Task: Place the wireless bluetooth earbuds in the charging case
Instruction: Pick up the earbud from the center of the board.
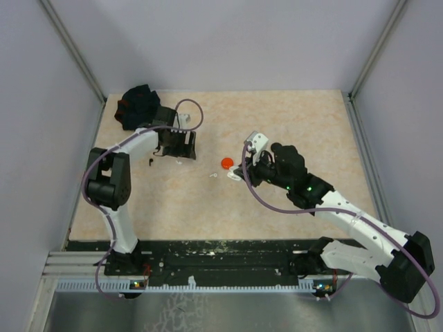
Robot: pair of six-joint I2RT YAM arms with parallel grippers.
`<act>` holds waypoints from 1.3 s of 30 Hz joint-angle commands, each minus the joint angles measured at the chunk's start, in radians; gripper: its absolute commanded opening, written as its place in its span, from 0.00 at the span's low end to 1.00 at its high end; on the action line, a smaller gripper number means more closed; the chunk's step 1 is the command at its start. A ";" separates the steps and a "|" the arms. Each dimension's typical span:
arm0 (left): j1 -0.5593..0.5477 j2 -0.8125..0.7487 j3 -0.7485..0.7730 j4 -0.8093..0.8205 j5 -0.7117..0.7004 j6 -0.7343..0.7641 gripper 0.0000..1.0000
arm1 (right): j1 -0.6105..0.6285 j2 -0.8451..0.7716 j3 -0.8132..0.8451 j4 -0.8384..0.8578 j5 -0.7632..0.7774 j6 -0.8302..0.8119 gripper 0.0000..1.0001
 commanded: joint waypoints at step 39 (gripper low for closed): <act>-0.030 0.027 0.014 -0.171 -0.150 -0.169 0.54 | -0.001 -0.032 0.023 0.033 -0.041 0.022 0.03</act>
